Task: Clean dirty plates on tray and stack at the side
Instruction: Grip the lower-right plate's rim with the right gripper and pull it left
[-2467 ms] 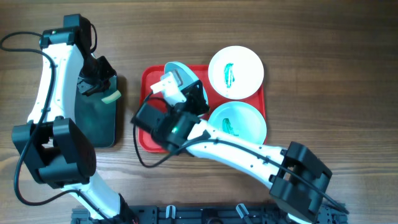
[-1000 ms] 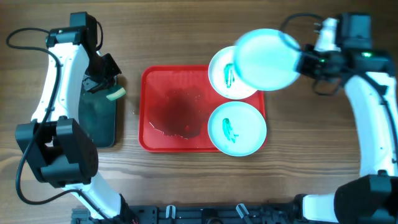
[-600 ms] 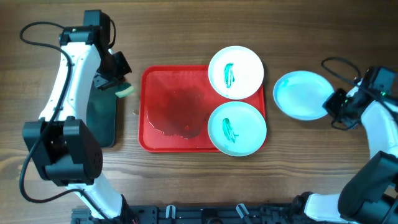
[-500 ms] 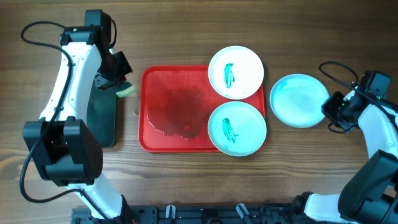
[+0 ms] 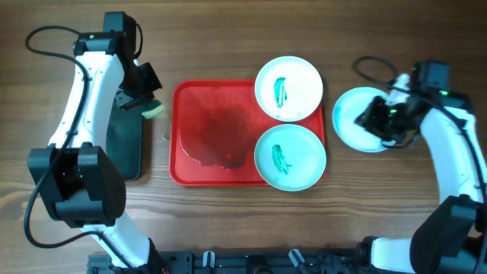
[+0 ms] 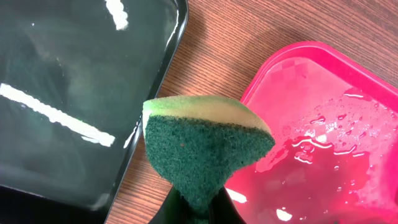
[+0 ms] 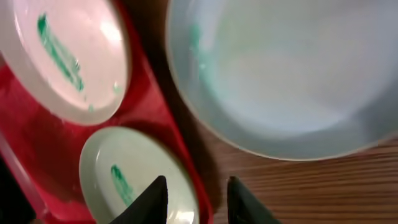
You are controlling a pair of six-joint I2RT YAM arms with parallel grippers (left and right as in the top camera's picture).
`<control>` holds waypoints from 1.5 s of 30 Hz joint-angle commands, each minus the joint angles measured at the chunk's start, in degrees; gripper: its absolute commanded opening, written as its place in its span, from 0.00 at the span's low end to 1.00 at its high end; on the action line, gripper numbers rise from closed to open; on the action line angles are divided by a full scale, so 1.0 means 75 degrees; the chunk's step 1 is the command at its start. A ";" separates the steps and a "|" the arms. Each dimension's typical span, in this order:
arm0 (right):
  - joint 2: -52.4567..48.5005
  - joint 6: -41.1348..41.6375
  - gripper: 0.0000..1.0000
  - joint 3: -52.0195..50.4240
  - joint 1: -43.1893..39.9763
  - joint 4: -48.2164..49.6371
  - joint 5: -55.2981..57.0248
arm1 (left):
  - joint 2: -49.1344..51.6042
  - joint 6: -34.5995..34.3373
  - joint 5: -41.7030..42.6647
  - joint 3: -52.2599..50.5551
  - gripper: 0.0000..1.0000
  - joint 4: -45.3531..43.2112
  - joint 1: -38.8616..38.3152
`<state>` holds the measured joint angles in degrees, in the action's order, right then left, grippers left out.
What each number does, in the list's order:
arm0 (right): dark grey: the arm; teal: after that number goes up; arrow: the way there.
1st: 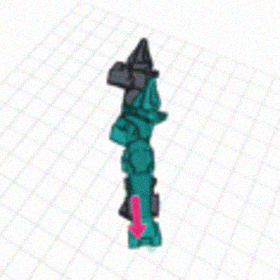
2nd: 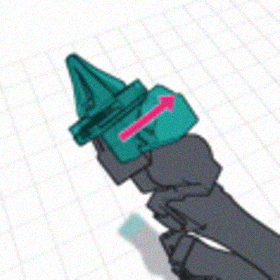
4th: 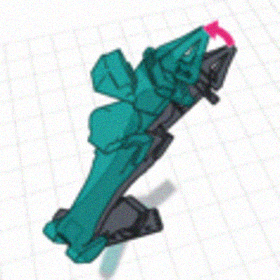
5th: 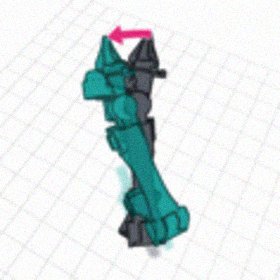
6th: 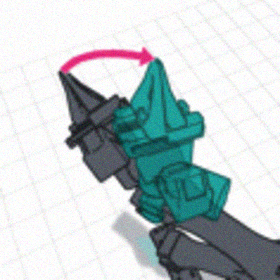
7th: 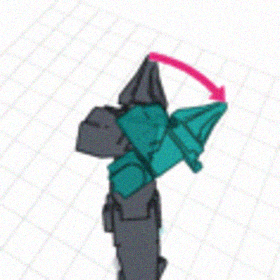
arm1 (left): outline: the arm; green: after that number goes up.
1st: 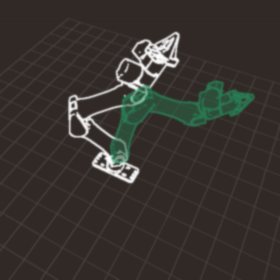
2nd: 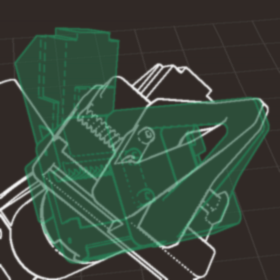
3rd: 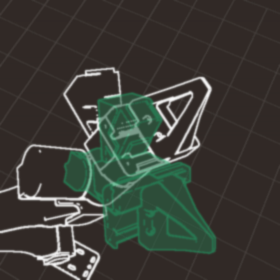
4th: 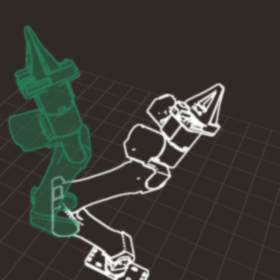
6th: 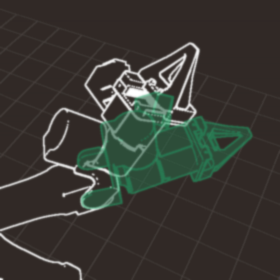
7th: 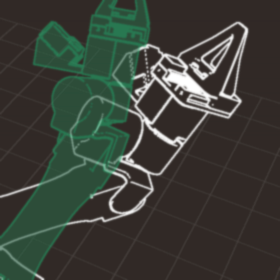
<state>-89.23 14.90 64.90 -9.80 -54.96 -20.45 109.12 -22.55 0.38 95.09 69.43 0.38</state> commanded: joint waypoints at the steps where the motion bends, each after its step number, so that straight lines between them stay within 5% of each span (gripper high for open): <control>1: 0.0067 -0.0119 0.32 -0.0583 0.0933 -0.0204 -0.0082 | -0.0003 0.0154 0.0090 -0.0044 0.04 -0.0006 -0.0017; 28: 0.0012 -0.0178 0.25 -0.2442 0.2034 0.1888 0.0833 | -0.0003 0.0154 0.0090 -0.0044 0.04 -0.0154 -0.0017; 34: 0.0012 -0.0178 0.05 -0.2483 0.2034 0.1953 0.0799 | -0.0003 0.0154 0.0090 -0.0044 0.04 -0.0152 -0.0017; 43: 0.0376 -0.0318 0.04 -0.1411 0.2538 0.0647 0.0198 | -0.0003 0.0154 0.0090 -0.0044 0.04 -0.0149 -0.0017; 45: 0.0367 0.0396 0.04 -0.1070 0.3107 0.0676 0.0201 | -0.0003 0.0154 0.0090 -0.0044 0.04 -0.0149 -0.0017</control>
<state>-88.16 13.58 52.66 8.99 -50.24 -16.93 109.12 -22.55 0.38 95.09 68.49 0.38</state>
